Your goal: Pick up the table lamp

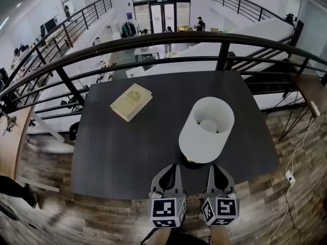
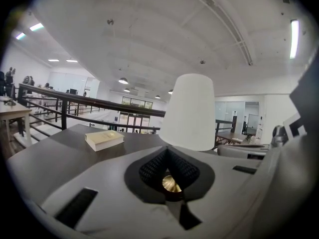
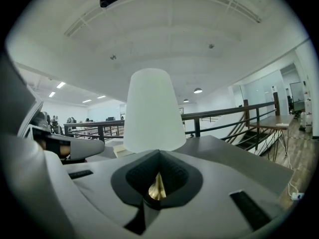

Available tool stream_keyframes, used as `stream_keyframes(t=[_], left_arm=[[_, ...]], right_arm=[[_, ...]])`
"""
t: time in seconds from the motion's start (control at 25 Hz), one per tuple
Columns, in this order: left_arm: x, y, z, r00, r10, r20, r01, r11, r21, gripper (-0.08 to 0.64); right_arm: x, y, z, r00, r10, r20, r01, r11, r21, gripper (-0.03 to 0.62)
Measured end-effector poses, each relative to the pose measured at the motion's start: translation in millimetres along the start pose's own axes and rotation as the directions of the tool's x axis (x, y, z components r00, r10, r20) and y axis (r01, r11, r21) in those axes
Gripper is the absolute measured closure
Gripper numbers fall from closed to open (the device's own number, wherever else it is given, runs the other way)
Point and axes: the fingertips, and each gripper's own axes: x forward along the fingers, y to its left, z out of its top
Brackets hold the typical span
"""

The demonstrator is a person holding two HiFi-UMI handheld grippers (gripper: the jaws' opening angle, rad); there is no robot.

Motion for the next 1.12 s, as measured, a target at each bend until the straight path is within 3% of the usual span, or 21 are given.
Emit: stream_keyframes(t=[0.32,0.56,0.8,1.12], left_arm=[[19,7,-13,0.998,-0.052,-0.039,0.051,0.998,-0.025,0.541],[28,9,-19,0.995,-0.096,-0.026,0.095,0.994,-0.061,0.545],[31,3,-21,0.984,-0.180,-0.011,0.177,0.975,-0.137,0.546],[29,-6,-15,0.970,-0.242,0.024,0.243,0.957,-0.162,0.546]], right_arm=[[13,-11,-17,0.999,-0.035,-0.029,0.035,0.999,-0.008,0.600],[21,-11,-31,0.999,-0.028,-0.033,0.027,0.999,-0.028,0.598],[26,-4,-40,0.999,-0.018,-0.046,0.016,0.999,-0.039,0.598],[28,2,-46,0.998,0.006,-0.063,-0.009,0.999,-0.048,0.598]])
